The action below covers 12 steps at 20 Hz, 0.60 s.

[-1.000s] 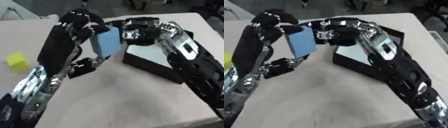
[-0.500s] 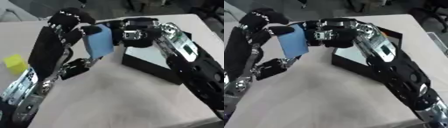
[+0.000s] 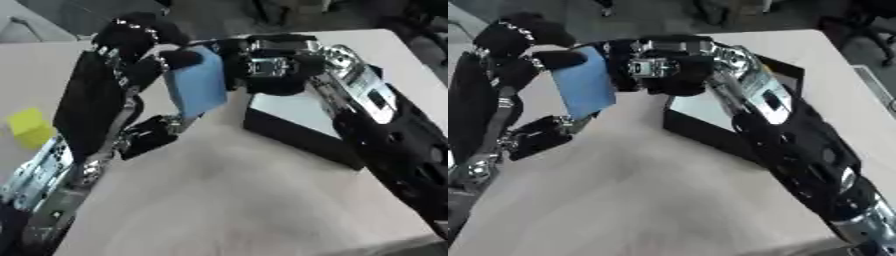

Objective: Pick up the objects with one hand, pass them to the other hand, and then place them into the box on the other side of the table.

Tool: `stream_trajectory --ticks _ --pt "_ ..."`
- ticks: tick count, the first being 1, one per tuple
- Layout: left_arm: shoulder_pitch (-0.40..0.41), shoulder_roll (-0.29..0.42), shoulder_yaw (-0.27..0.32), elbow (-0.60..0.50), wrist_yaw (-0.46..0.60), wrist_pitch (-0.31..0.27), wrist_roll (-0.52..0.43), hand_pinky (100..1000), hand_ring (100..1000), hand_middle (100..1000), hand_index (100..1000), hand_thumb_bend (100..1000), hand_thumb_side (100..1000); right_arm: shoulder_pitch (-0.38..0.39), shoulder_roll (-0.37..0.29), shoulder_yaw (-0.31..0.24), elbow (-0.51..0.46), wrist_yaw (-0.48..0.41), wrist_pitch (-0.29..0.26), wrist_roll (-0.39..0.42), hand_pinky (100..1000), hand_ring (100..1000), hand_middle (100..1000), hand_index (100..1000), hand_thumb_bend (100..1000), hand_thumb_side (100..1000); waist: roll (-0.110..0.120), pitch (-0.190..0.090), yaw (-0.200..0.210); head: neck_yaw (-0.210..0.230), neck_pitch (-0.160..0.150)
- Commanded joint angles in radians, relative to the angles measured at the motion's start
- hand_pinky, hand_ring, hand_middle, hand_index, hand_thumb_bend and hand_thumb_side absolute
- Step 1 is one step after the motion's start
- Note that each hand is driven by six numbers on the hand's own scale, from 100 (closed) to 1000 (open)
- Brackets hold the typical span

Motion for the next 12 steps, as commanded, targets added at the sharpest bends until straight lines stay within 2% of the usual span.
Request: stream_trajectory --ticks 1,5,12 --pt "-0.024 0.003 0.008 0.001 -0.004 0.001 -0.003 785 710 625 598 205 100 -0.02 -0.012 0.0 -0.023 0.024 -0.012 0.006 1000 1000 1000 1000 100 720 -0.014 -0.005 -0.001 -0.001 -0.016" --pt "-0.026 -0.002 0.007 0.001 -0.007 0.0 -0.005 786 710 625 598 206 100 -0.021 -0.008 -0.003 -0.005 0.07 -0.042 0.006 1000 1000 1000 1000 100 736 -0.013 -0.005 -0.002 0.001 -0.019" --pt "-0.026 -0.01 0.01 0.018 0.025 0.026 -0.016 783 700 618 596 181 100 -0.019 -0.004 0.005 -0.001 0.093 -0.087 0.006 1000 1000 1000 1000 100 779 -0.012 -0.003 -0.001 -0.001 -0.02"
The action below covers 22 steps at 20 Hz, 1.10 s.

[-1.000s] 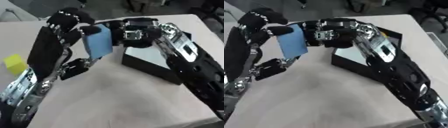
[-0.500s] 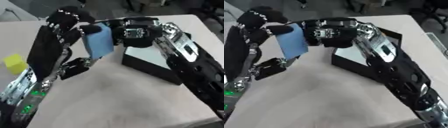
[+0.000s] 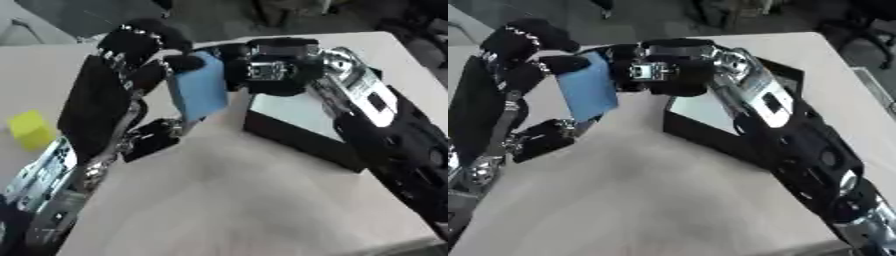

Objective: Pick up the objects with one hand, pass them to the other hand, and then place them into the box on the other side of the table.

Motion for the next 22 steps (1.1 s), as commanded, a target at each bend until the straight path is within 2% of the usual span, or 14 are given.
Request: stream_trajectory --ticks 1,22 --pt "-0.023 -0.002 0.014 0.001 0.017 0.019 -0.006 784 698 616 596 175 100 -0.018 -0.002 0.009 -0.015 0.01 -0.019 0.006 1000 1000 1000 1000 100 782 -0.012 -0.003 0.0 -0.002 -0.011" --pt "-0.037 -0.023 0.027 0.027 0.039 0.047 -0.021 783 692 611 594 170 100 -0.018 0.0 0.041 -0.043 0.015 -0.061 0.006 1000 1000 1000 1000 100 776 -0.011 0.005 0.003 -0.01 -0.007"
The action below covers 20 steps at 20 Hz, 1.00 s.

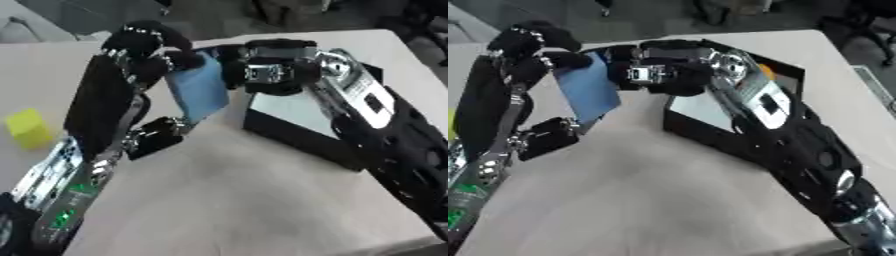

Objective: Pick up the objects with one hand, pass them to the other hand, and then place them into the box on the other side of the table.

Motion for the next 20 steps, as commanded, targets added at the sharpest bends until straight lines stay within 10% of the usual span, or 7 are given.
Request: stream_trajectory --ticks 1,20 --pt "-0.033 -0.006 0.027 0.002 0.002 0.012 -0.001 782 692 611 593 172 100 -0.018 0.0 0.029 -0.045 0.003 -0.016 0.011 1000 1000 1000 1000 100 777 -0.011 -0.005 0.001 -0.005 -0.006" --pt "-0.029 -0.006 0.024 0.016 0.077 -0.013 -0.026 752 639 525 513 312 100 -0.019 -0.017 0.05 -0.035 -0.008 -0.047 0.011 1000 1000 1000 1000 100 712 -0.02 -0.006 -0.003 -0.01 0.003"
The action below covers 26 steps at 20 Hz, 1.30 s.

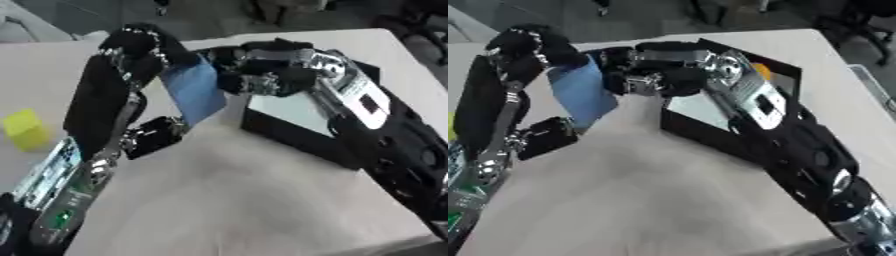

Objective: Pick up the objects with one hand, pass them to the other hand, and then place them into the box on the other side of the table.

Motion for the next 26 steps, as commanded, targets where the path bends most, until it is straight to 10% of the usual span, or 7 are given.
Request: stream_trajectory --ticks 1,26 --pt "-0.025 0.003 0.024 0.007 0.015 -0.005 -0.025 751 637 521 511 317 100 -0.02 -0.012 0.032 -0.036 -0.027 0.006 0.014 1000 1000 1000 1000 100 731 -0.015 -0.006 -0.002 -0.005 0.003" --pt "-0.05 -0.027 0.02 -0.036 -0.013 -0.041 -0.022 739 627 509 514 334 100 -0.035 0.001 0.024 0.046 0.104 -0.075 0.014 1000 1000 1000 1000 100 796 -0.021 -0.004 -0.001 -0.016 0.004"
